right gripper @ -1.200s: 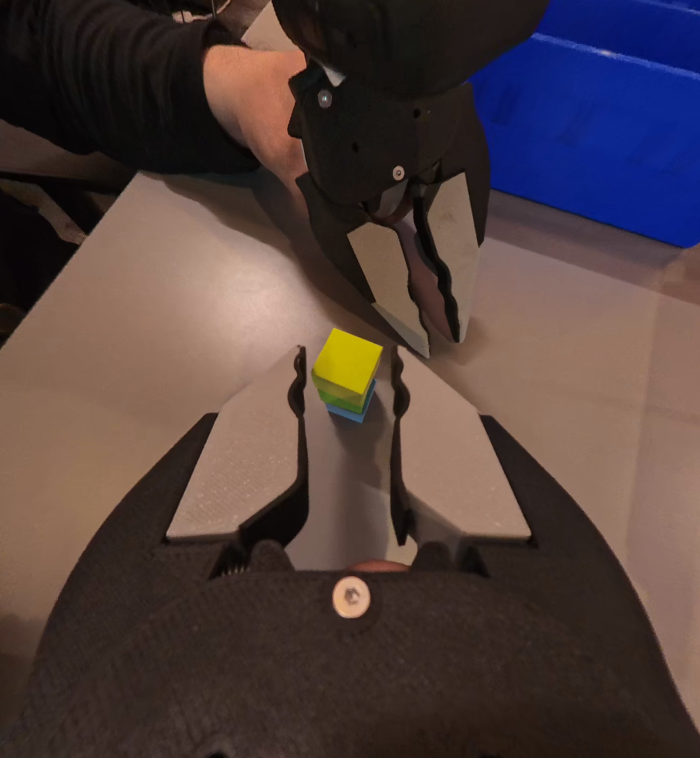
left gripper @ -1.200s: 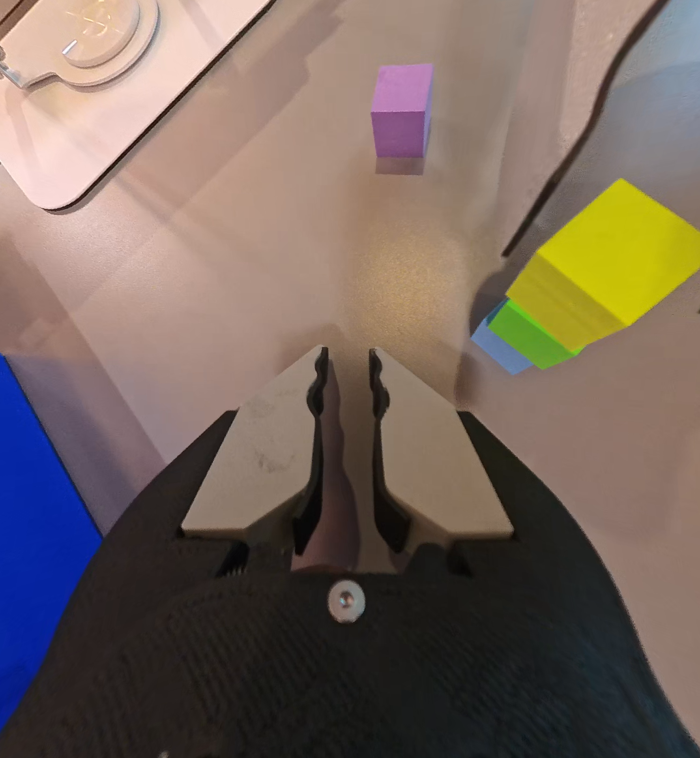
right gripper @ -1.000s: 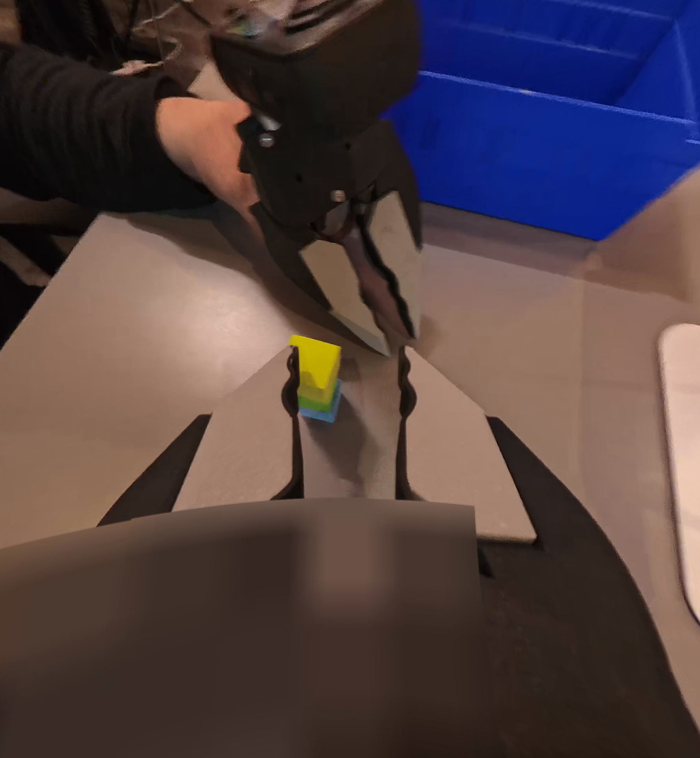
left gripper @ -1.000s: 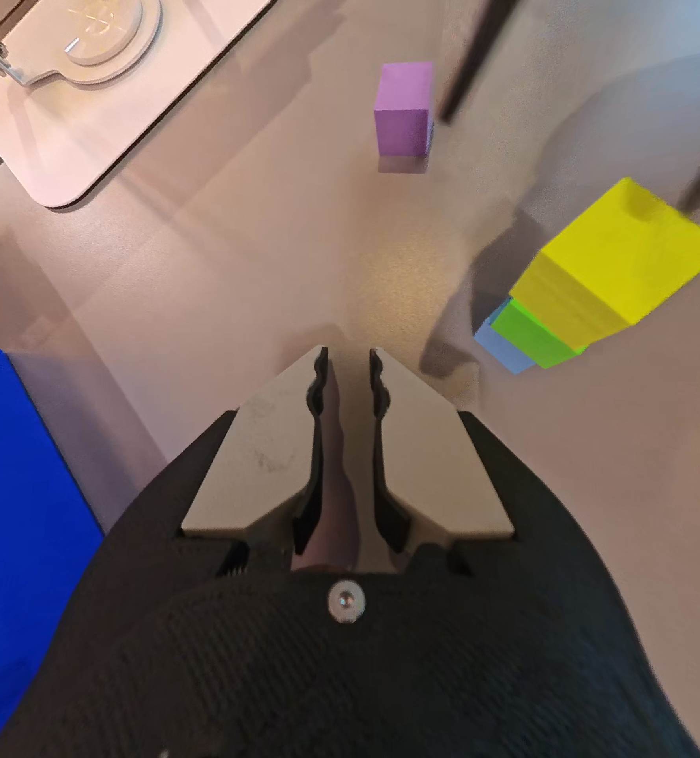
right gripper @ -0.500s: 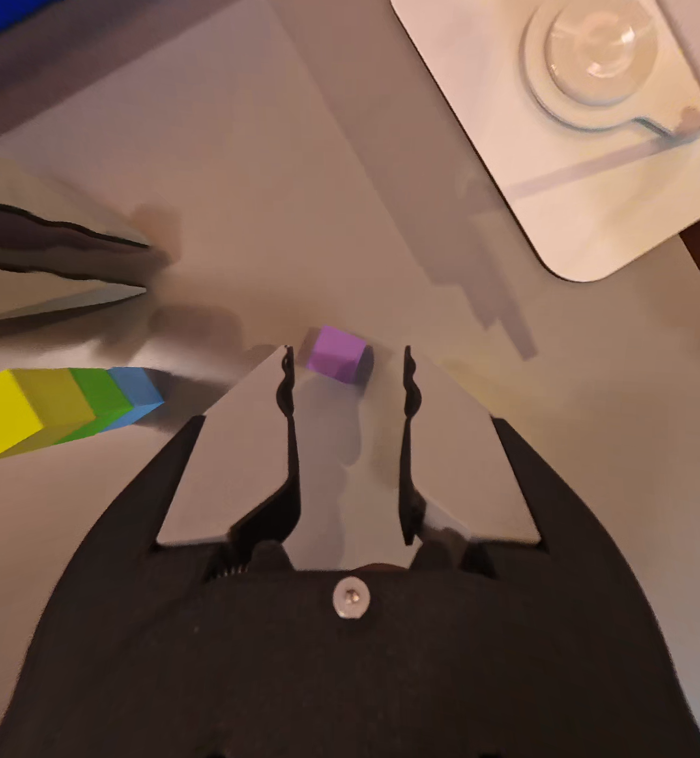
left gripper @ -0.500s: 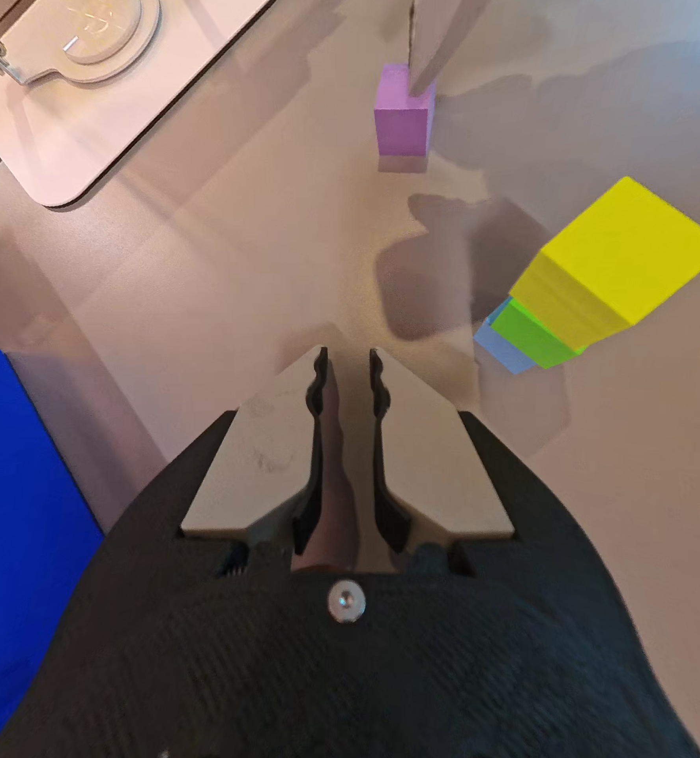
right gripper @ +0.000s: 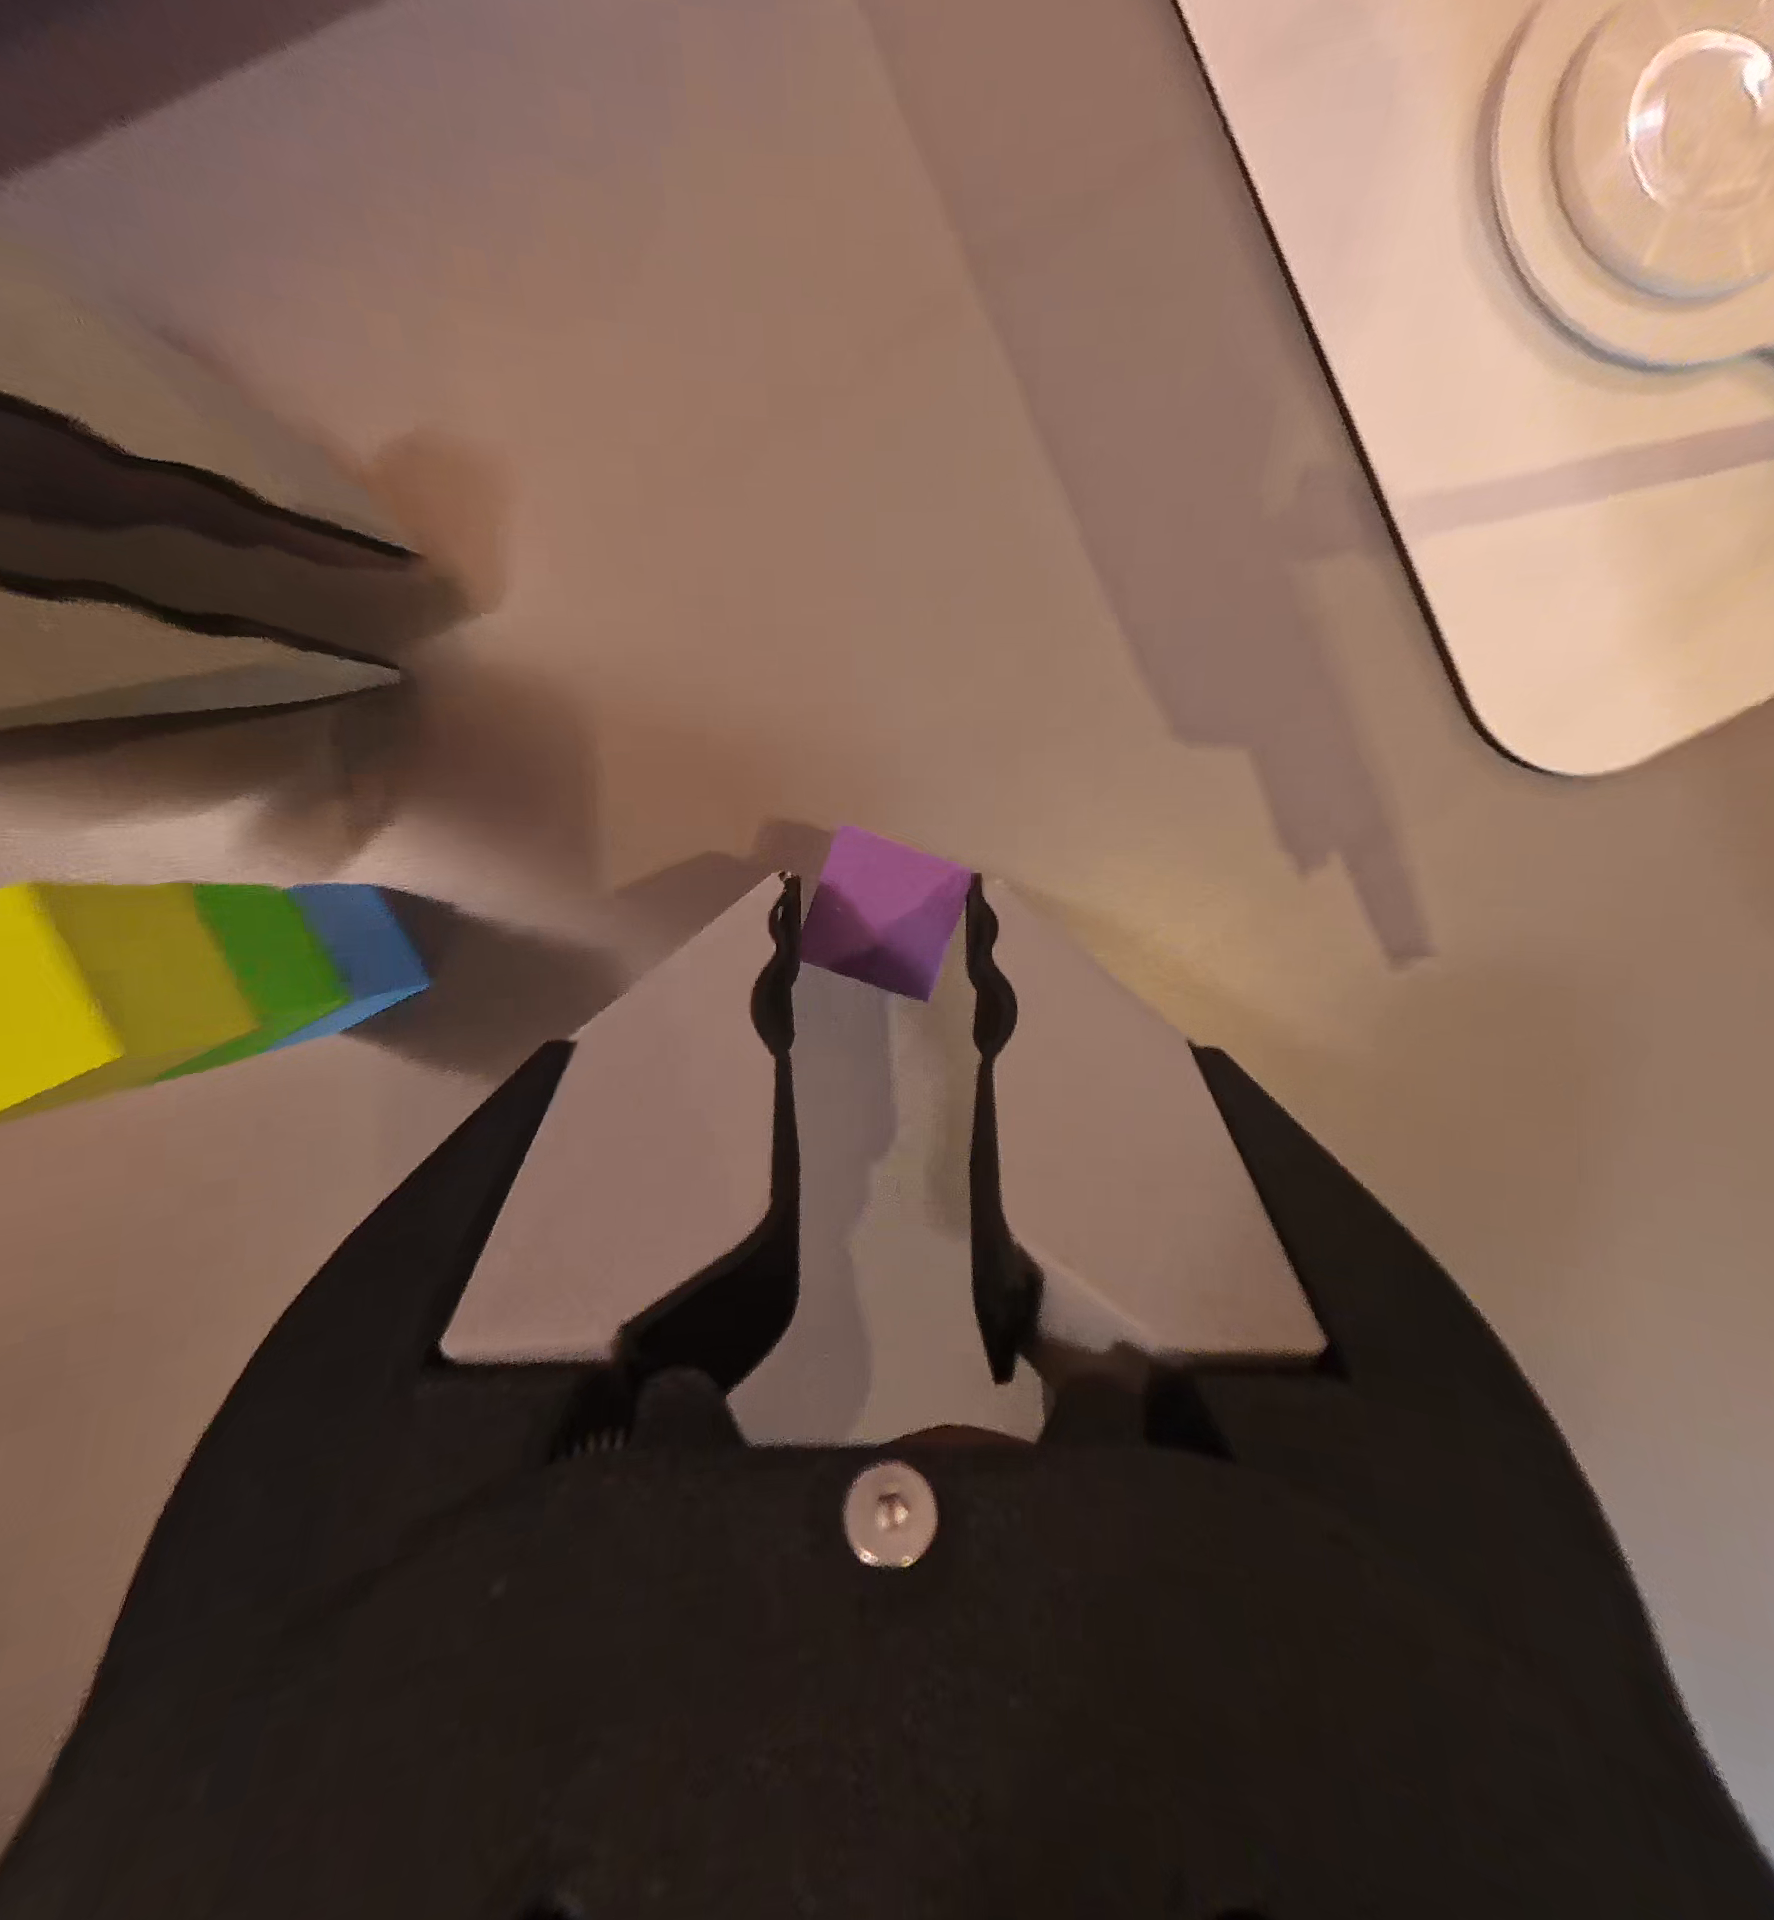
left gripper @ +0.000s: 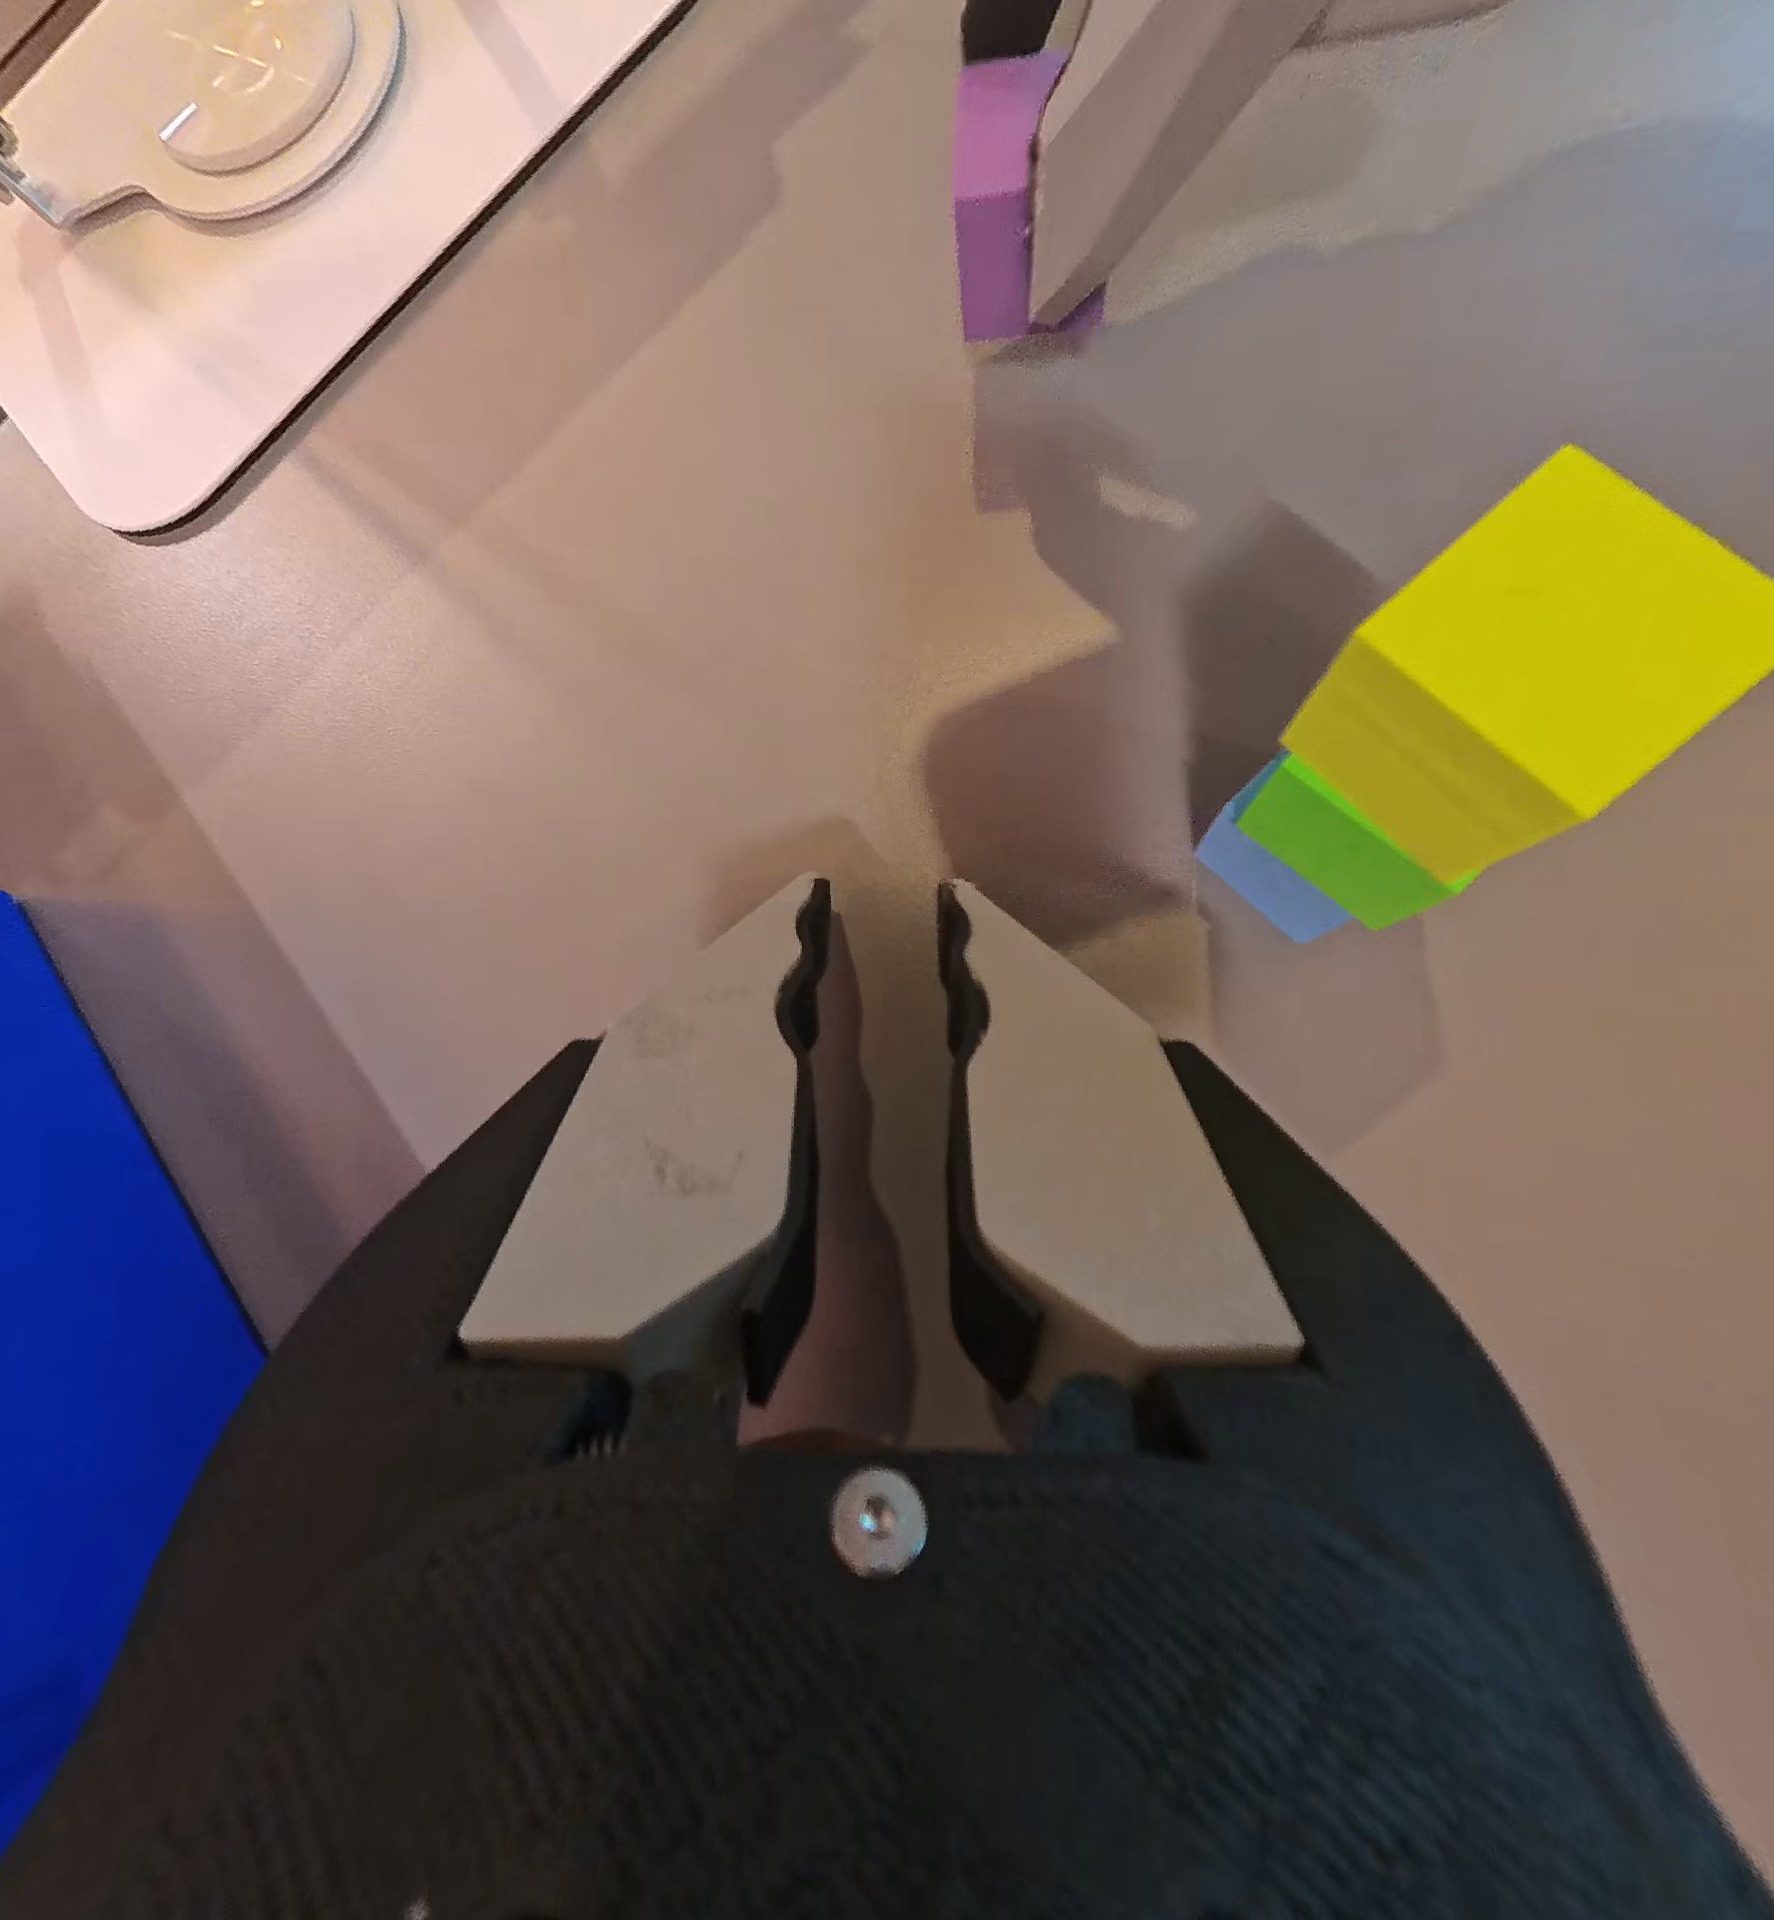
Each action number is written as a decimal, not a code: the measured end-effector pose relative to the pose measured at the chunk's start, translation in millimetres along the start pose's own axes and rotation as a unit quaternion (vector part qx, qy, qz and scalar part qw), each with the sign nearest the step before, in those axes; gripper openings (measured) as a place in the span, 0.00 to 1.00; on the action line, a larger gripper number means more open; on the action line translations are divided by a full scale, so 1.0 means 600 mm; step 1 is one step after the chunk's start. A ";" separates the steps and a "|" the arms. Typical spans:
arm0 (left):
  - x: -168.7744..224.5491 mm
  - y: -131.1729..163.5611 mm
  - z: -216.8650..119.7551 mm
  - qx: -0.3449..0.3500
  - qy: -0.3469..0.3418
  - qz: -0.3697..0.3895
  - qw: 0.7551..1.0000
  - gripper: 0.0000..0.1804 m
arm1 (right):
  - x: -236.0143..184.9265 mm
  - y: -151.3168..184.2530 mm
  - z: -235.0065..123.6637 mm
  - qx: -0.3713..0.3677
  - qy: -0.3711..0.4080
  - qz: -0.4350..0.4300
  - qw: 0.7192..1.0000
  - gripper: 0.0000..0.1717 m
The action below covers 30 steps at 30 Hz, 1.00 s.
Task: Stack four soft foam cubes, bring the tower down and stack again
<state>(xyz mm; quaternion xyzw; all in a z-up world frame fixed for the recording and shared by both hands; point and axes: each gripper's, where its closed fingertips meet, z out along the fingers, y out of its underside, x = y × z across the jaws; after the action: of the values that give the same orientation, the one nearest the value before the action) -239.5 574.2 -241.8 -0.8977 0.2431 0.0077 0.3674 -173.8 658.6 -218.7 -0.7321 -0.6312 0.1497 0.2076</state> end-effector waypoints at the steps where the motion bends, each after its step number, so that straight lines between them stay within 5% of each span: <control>1: 0.000 0.000 0.000 -0.001 0.000 0.000 1.000 0.10 | -0.010 -0.006 -0.010 0.010 -0.015 -0.007 1.000 0.17; 9: -0.002 0.002 0.001 -0.001 0.000 -0.002 1.000 0.10 | -0.104 -0.037 -0.084 0.066 -0.113 -0.107 0.986 0.17; 30: -0.005 0.001 0.001 -0.002 -0.007 -0.006 1.000 0.10 | -0.178 -0.041 -0.125 0.043 -0.125 -0.226 0.965 0.17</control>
<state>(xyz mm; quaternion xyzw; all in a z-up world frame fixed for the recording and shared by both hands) -242.2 575.3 -242.2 -0.8997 0.2354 0.0129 0.3673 -175.8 547.5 -146.0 -0.5363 -0.7943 0.2162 0.1863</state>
